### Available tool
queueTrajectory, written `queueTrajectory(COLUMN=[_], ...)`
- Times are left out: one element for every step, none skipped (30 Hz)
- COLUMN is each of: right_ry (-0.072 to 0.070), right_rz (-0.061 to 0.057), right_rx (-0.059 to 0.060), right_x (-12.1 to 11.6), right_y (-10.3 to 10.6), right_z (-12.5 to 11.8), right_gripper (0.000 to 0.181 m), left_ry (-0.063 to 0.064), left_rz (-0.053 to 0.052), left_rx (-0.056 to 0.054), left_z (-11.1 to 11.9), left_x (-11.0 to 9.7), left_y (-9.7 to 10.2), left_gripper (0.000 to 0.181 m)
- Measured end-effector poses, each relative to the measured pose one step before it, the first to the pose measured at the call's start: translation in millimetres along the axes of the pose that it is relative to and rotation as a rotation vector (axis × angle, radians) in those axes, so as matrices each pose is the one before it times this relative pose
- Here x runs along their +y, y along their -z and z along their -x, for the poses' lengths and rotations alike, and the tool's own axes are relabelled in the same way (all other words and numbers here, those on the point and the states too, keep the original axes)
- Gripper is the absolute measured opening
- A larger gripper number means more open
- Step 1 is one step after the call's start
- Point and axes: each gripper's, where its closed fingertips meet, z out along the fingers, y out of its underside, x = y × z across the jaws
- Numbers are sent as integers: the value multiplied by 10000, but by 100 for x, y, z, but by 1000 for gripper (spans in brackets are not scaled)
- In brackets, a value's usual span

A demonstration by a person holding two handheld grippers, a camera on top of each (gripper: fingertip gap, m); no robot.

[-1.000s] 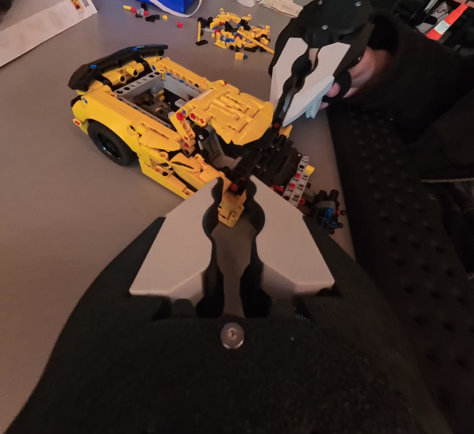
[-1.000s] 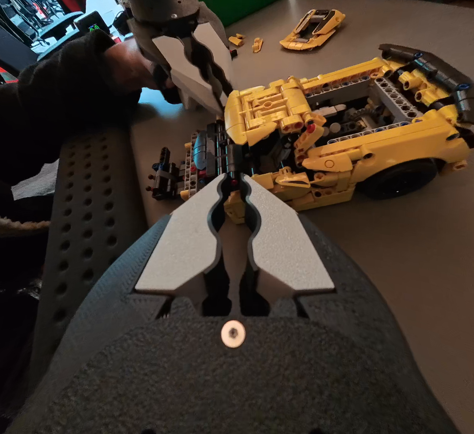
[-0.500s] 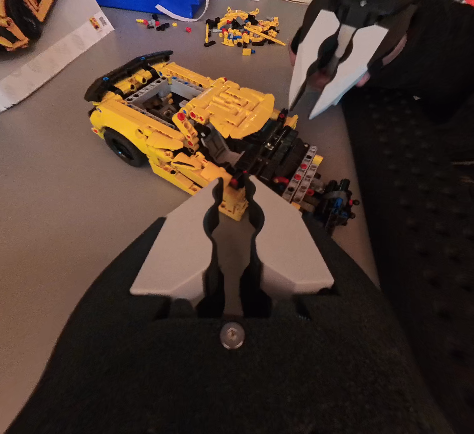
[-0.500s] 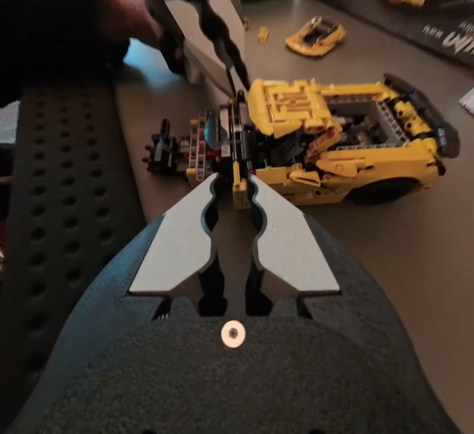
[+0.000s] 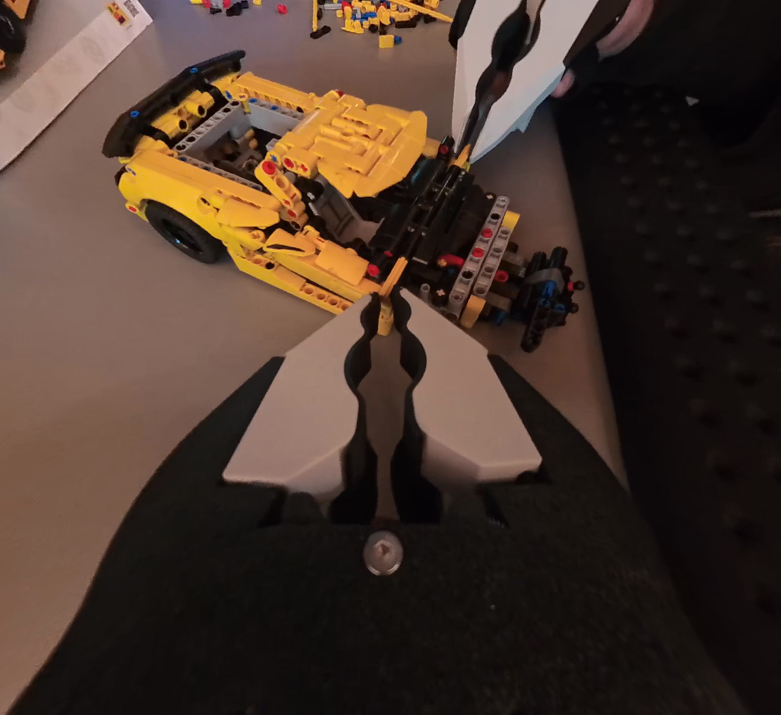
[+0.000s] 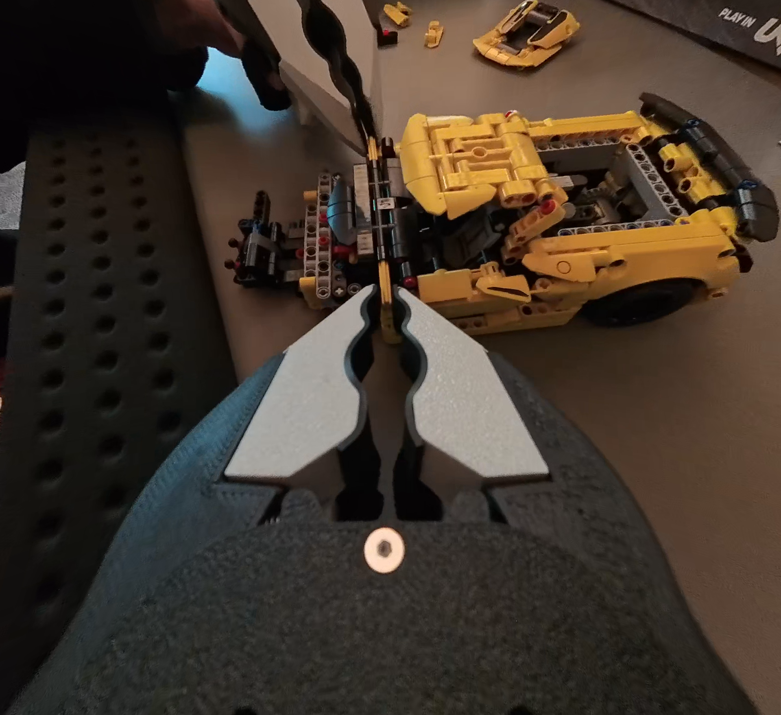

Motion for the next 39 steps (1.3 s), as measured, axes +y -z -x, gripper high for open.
queueTrajectory(right_ry=[-62,22,56,69,59,-16,-6,47,13,-6,-37,3,73,59,-14,-58,-35,9,93,126,100,12,21,138,79,-50,-111,-227,-163,97,194,113,-12,-75,-6,63,37,9,7], right_rz=[-9,-1,8,-4,-5,10,39,37,63,2,42,45,7,21,-5,-25,-26,-34,-46,-23,-21,1,18,87,-10,18,-63,-77,-24,-11,-58,-49,-37,-18,-16,-14,-5,-23,-13], right_rx=[-63,-67,-95,-80,-64,-58,-13,22,16,-34,-29,28,44,24,-12,-46,-42,-16,8,-11,-16,-10,-8,62,76,63,8,-61,-104,-1,58,27,-43,-68,-32,19,18,17,32], right_x=[40,20,42,74,61,31,55,28,62,3,37,34,-23,-13,-19,-26,-33,-25,-37,-9,-8,31,42,192,137,253,174,38,-41,-46,-68,-42,-32,-32,-26,-6,-14,-28,-9], right_y=[32,62,81,78,98,62,8,19,-3,2,-26,-39,-17,-20,-44,-38,11,34,9,-1,1,-8,41,147,310,351,368,173,-41,-133,-107,-66,-32,-25,-17,-5,5,13,32], right_z=[15,13,91,74,41,39,0,5,2,51,49,0,14,10,32,42,26,13,11,50,67,26,-19,-168,-271,-347,-320,-195,55,117,88,63,39,34,29,-8,-10,-16,17], right_gripper=[4,4,4,4,4,4,4,4,4,3,3,4,3,3,3,3,3,3,4,4,4,4,4,4,4,4,4,4,4,4,4,4,4,4,4,4,4,4,4], left_ry=[-143,-80,-71,-61,-26,-7,-19,-17,17,29,40,24,-26,-55,-38,-5,-9,1,20,-26,-113,-109,-42,3,30,71,143,131,55,26,16,-57,-178,-229,-188,-148,-91,-21,-6], left_rz=[12,3,1,1,9,18,-3,-27,-52,-73,-54,-18,4,4,1,1,-2,-11,1,20,38,27,35,188,278,150,-132,-419,-473,-388,-293,-142,40,152,210,223,185,109,54], left_rx=[-13,37,79,83,71,27,-28,-34,5,59,70,34,4,8,22,54,74,53,46,42,4,-28,-27,-127,-270,-199,33,169,134,212,311,154,-66,-201,-322,-196,-28,-28,6], left_z=[-59,-98,-163,-187,-188,-155,-72,-49,-71,-101,-92,-34,-17,-61,-88,-125,-133,-71,-8,-2,3,15,42,260,567,476,58,-287,-328,-465,-607,-388,-141,17,260,147,-58,8,-19], left_x=[11,8,13,-5,-17,-17,-11,-7,3,6,-23,-20,-9,-8,-10,-23,-31,-21,29,41,35,47,121,397,627,436,-146,-772,-931,-732,-466,-208,17,134,190,243,221,130,66], left_y=[-2,11,4,-6,-21,-38,-31,-40,-42,-19,-24,-24,-23,-22,-41,-43,-54,-19,31,60,56,40,54,148,187,171,141,158,125,27,-117,-262,-359,-394,-363,-297,-199,-118,-67], left_gripper=[5,4,4,4,3,3,3,3,3,2,2,2,2,2,2,2,2,2,2,2,2,2,1,0,0,0,0,0,0,0,0,0,0,5,14,20,22,22,21])
